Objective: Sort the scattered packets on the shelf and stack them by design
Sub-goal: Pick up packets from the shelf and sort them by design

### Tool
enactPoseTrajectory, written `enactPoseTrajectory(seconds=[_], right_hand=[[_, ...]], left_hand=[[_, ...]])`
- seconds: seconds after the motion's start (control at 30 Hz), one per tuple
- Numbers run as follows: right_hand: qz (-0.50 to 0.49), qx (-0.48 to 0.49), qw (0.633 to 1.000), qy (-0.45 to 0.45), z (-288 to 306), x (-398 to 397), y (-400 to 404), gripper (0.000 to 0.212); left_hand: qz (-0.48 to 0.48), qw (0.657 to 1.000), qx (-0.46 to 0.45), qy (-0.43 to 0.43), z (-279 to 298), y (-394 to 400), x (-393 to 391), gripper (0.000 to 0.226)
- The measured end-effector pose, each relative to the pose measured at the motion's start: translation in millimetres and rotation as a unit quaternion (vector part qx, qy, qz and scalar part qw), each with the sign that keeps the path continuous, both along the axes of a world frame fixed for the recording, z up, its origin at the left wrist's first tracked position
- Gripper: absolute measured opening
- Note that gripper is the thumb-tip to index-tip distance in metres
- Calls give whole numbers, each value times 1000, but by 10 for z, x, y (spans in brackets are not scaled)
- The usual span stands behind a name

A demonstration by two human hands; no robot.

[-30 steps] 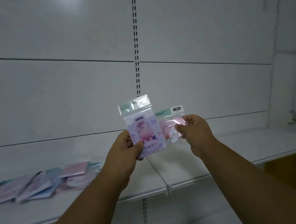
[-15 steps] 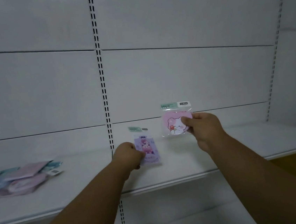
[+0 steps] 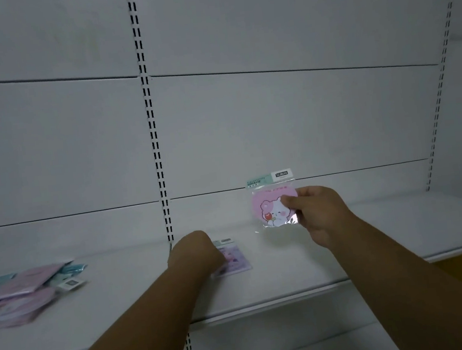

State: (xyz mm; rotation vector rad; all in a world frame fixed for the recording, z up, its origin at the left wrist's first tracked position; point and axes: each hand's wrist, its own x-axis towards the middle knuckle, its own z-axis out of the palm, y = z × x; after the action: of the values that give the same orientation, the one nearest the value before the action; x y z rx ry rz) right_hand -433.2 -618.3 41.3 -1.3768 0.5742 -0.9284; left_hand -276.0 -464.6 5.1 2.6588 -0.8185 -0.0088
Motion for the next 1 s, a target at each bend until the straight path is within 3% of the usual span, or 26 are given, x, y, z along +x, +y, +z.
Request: enactPoseTrajectory(seconds=[0.07, 0.1, 0.17, 0.23, 0.3, 0.4, 0.5, 0.63, 0.83, 1.0], right_hand=[[14, 4, 1000, 9, 1, -38, -81, 6], [22, 4, 1000, 15, 6, -54, -136, 7], [46, 5, 998, 33, 2, -78, -253, 6], [65, 3, 996, 57, -4, -106, -384, 6], [70, 1, 994, 83, -8, -143, -522, 8], [46, -43, 983, 175, -30, -186, -761, 3], [9, -171, 929, 328, -151, -158, -991, 20], [22, -260, 867, 425, -357, -93, -1151, 25], [13, -412, 777, 476, -433, -63, -1219, 38], [-30, -544, 742, 390, -249, 72, -968, 41]], left_hand=[[-21, 995, -102, 4, 49, -134, -25, 21], [-44, 982, -179, 49, 100, -236, -49, 27], [-84, 917, -326, 212, 228, -464, -145, 33], [-92, 861, -391, 311, 320, -694, -216, 28], [-102, 844, -405, 335, 323, -915, -236, 20], [-90, 879, -372, 284, 249, -1204, -240, 10], [-64, 928, -290, 226, 148, -1467, -238, 14], [-41, 972, -149, 179, -12, -1696, -181, 17], [-32, 999, -11, 8, -149, -1788, -208, 18], [-20, 999, -4, -38, -165, -1651, -245, 30]])
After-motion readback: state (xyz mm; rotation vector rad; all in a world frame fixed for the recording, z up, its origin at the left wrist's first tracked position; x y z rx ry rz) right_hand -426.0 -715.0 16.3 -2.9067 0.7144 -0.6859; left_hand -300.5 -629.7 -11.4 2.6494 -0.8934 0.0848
